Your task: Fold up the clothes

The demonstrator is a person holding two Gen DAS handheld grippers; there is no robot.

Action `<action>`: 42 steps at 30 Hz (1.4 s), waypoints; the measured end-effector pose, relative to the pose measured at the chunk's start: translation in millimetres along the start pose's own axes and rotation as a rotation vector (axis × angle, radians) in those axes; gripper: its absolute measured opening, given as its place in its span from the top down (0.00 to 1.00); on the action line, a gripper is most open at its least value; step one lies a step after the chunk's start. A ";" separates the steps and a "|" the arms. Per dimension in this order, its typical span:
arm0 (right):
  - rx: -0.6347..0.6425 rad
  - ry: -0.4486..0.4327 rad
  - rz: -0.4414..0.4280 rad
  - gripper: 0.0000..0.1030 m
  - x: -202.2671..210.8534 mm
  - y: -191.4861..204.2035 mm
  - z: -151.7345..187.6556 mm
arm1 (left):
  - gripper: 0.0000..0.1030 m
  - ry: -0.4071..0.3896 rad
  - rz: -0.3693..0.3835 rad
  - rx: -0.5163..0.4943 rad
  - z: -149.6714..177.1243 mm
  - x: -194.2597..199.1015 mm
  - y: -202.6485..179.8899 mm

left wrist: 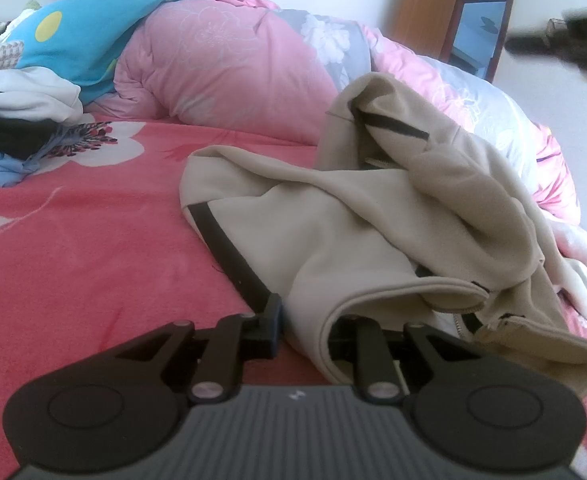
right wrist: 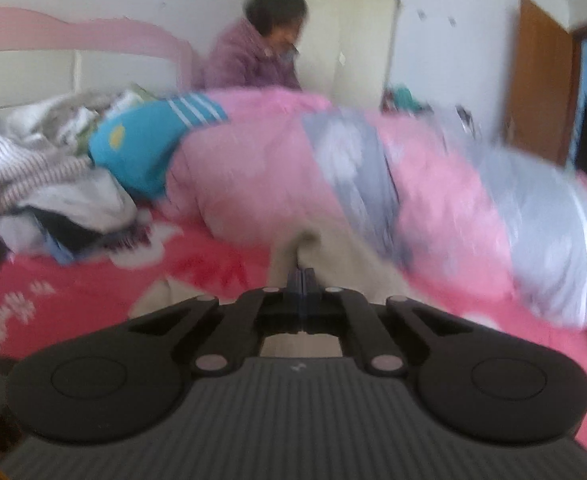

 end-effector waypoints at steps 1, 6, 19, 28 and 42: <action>0.020 -0.007 -0.004 1.00 -2.8 5.4 -8.4 | 0.81 0.000 0.001 0.001 0.0 0.2 0.1; 0.091 0.016 -0.003 0.98 -19.9 28.7 -26.0 | 0.81 -0.001 0.008 0.007 -0.5 0.5 0.5; -0.250 0.302 0.007 0.42 -85.9 -66.5 64.3 | 0.78 -0.001 0.010 0.004 -0.7 0.7 0.7; -0.332 0.322 -0.124 0.55 -76.3 -59.8 98.8 | 0.76 -0.003 0.010 -0.006 -1.0 0.0 -1.5; -0.193 0.183 -0.242 0.91 -34.1 -4.2 53.1 | 0.76 -0.003 0.005 -0.008 -0.9 -0.5 -2.3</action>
Point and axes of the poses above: each gripper's, at about its wrist camera, not at the fingertips, and x roughly against the way its jaws point, y to its left, z to its underside, the point moved 4 cm from there along -x, roughly the way its jaws point, and after that the axes turned 4 degrees about y, right-handed, at the moved point
